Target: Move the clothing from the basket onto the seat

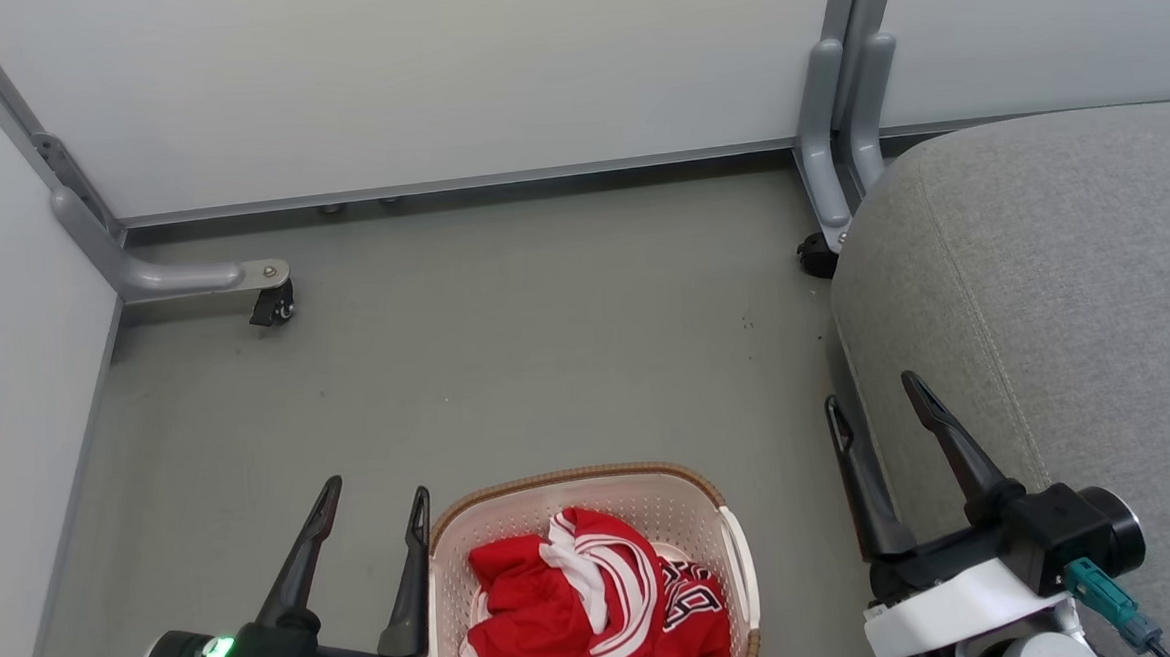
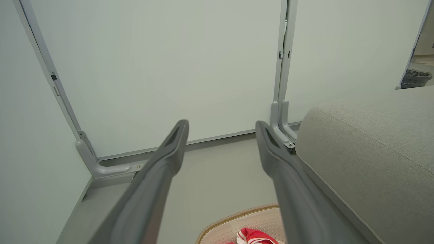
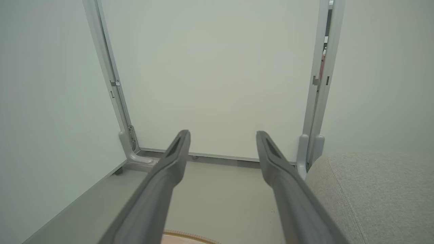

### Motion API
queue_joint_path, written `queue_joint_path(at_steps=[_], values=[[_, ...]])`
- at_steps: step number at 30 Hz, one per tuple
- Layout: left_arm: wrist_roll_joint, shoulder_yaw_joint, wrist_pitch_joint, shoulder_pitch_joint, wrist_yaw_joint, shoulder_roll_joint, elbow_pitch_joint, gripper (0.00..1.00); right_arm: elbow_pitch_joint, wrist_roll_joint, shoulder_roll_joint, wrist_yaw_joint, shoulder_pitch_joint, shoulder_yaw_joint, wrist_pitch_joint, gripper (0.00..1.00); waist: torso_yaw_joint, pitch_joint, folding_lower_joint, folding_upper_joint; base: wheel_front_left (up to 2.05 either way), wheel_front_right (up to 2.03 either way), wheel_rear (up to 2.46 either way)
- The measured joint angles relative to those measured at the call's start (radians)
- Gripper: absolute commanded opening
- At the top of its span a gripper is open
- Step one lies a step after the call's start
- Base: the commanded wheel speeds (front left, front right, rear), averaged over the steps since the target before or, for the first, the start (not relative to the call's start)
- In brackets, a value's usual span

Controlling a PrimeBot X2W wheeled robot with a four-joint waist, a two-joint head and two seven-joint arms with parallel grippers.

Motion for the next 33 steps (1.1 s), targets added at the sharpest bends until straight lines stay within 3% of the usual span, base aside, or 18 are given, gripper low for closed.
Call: queue_joint_path(at_steps=[7,13,24,33], values=[[-0.015,-0.033,0.000,-0.013,0.000,0.003,0.030,1.00,-0.010,0.003,0.000,0.000,-0.008,-0.016,0.000,1.00,0.000,0.027,0.0000,0.0000,0.00,0.00,0.00],[-0.028,-0.100,0.000,-0.127,0.000,0.012,0.080,1.00,-0.041,0.013,0.000,0.000,-0.083,-0.078,0.000,1.00,-0.001,0.100,0.0000,0.0000,0.00,0.00,0.00],[-0.083,-0.346,0.000,-0.414,0.000,0.079,0.263,1.00,-0.129,-0.007,0.000,0.000,-0.265,-0.202,0.000,1.00,-0.014,0.320,0.0000,0.0000,0.00,0.00,0.00],[-0.143,-0.569,-0.001,-0.672,0.000,0.102,0.427,1.00,-0.217,-0.008,0.000,0.000,-0.360,-0.324,0.000,1.00,-0.025,0.536,0.0000,0.0000,0.00,0.00,0.00]])
